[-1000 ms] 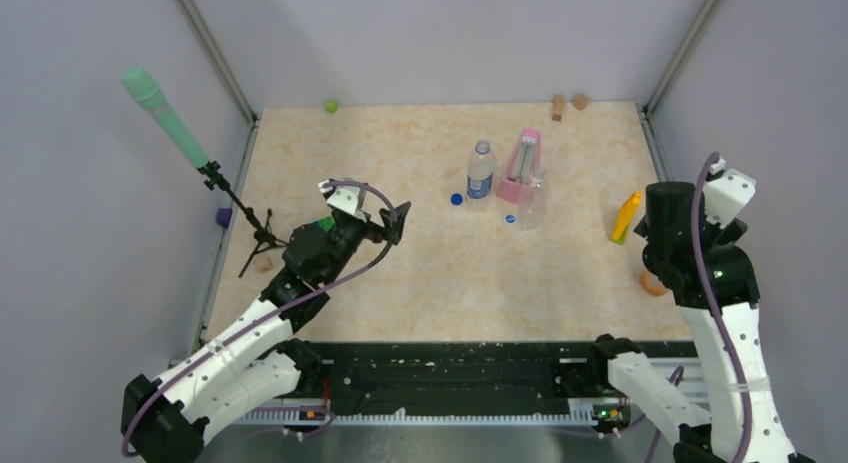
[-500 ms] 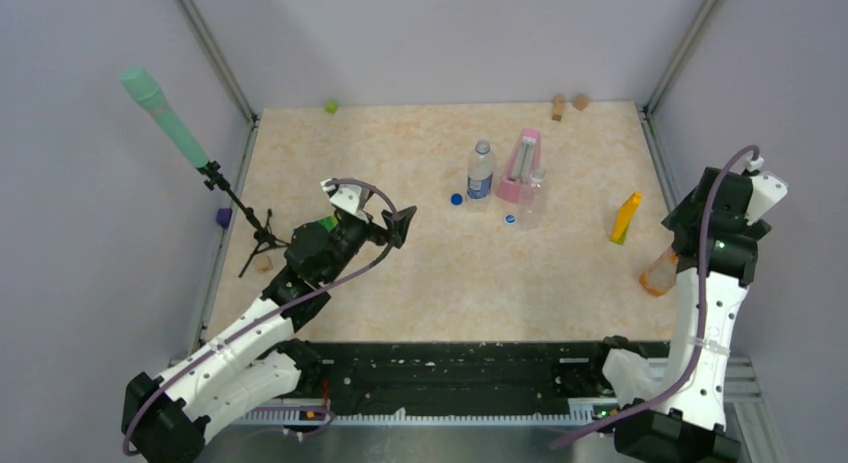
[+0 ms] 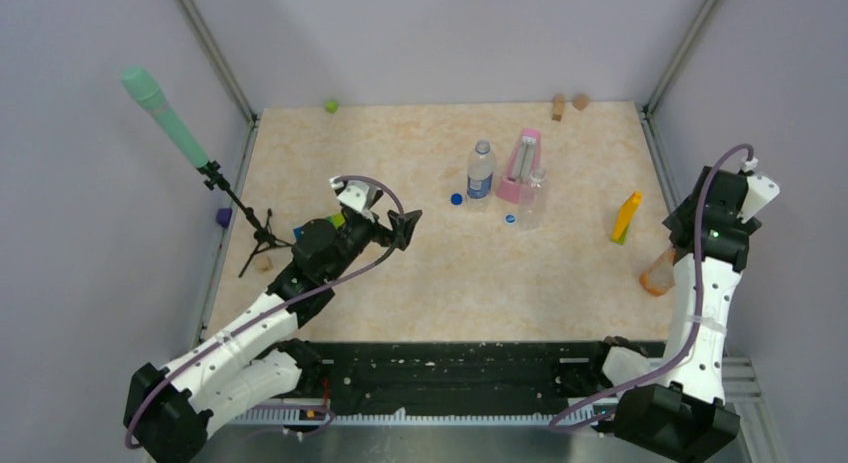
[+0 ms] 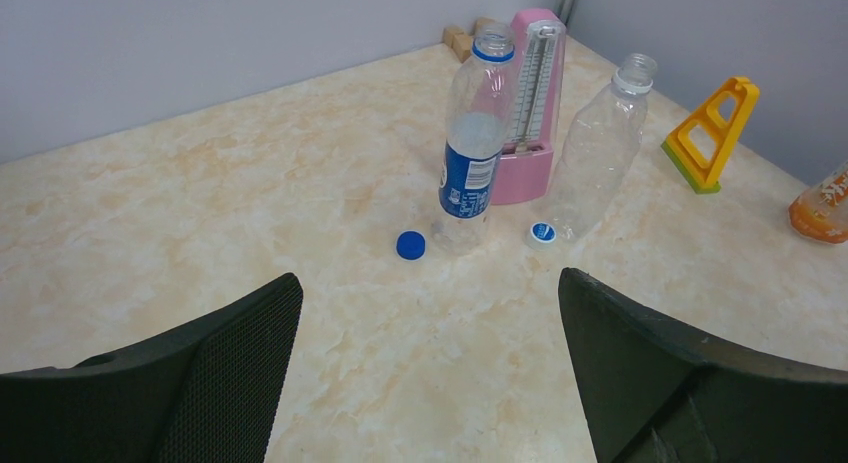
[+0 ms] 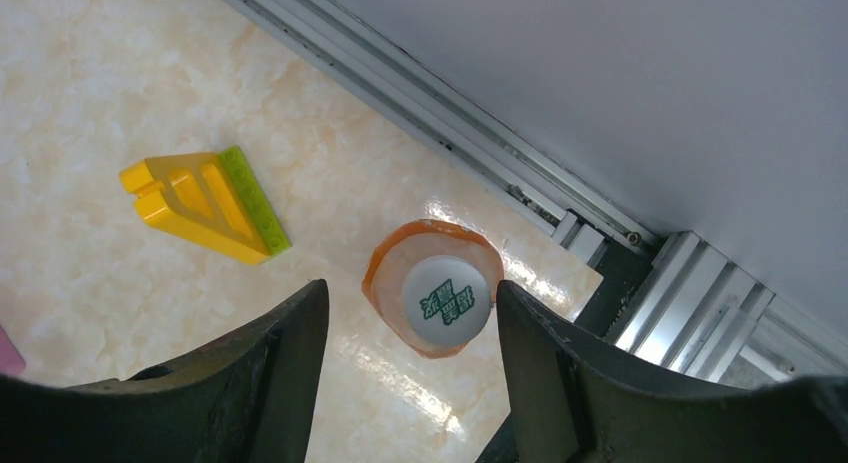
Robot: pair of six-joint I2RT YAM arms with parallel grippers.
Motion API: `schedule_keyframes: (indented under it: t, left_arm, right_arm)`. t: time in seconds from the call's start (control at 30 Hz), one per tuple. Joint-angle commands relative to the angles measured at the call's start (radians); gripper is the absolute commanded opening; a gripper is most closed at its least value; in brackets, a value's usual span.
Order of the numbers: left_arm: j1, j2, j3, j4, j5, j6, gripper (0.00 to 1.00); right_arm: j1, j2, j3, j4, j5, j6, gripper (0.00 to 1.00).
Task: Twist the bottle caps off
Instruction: Pick up the plastic bottle at the center of the board.
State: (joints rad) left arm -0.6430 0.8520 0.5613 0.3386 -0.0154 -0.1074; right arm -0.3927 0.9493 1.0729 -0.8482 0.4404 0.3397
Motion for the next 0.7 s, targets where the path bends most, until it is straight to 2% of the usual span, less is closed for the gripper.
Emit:
schedule_keyframes:
  t: [0.0, 0.1, 0.43, 0.67]
  left_arm:
    - [0.003, 0.014, 0.051, 0.029, 0.010, -0.018, 0.97]
    - [0.004, 0.019, 0.057, 0.022, 0.045, -0.017, 0.96]
    - [0.004, 0.032, 0.083, 0.008, 0.057, 0.011, 0.96]
    - [0.004, 0.048, 0.068, 0.032, 0.073, -0.004, 0.96]
  right_arm:
    - [-0.015, 0.002, -0.010, 0.070, -0.006, -0.003, 0.58]
    - [-0.022, 0.002, -0.035, 0.092, -0.022, 0.001, 0.53]
    - [-0.023, 0.038, -0.042, 0.098, -0.021, 0.005, 0.48]
    - [-0.022, 0.007, -0.048, 0.099, -0.015, -0.009, 0.59]
